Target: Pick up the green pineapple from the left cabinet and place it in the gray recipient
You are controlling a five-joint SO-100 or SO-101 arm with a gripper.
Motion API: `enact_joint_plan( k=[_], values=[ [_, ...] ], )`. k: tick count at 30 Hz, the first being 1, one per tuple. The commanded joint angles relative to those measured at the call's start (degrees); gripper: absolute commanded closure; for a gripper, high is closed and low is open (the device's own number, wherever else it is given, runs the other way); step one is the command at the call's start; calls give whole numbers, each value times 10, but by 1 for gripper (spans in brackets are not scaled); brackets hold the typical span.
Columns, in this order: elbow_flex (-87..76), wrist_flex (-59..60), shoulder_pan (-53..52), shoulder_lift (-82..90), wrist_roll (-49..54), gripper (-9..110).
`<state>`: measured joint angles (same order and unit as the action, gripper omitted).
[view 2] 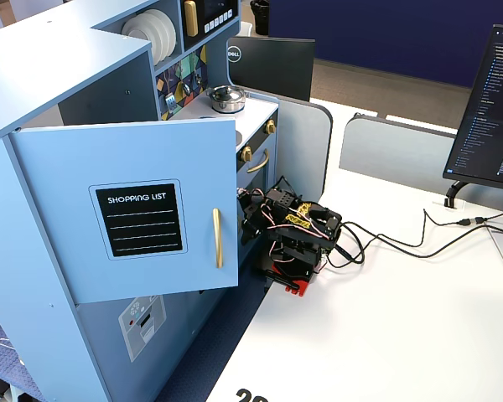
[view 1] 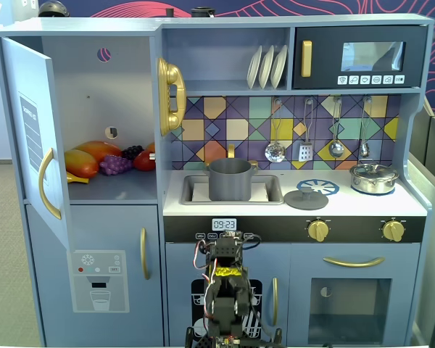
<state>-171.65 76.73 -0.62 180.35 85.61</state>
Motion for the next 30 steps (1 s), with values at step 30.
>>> enact_joint_plan(
  k=[30],
  values=[
    [-3,110,-33,18,10,94]
  ],
)
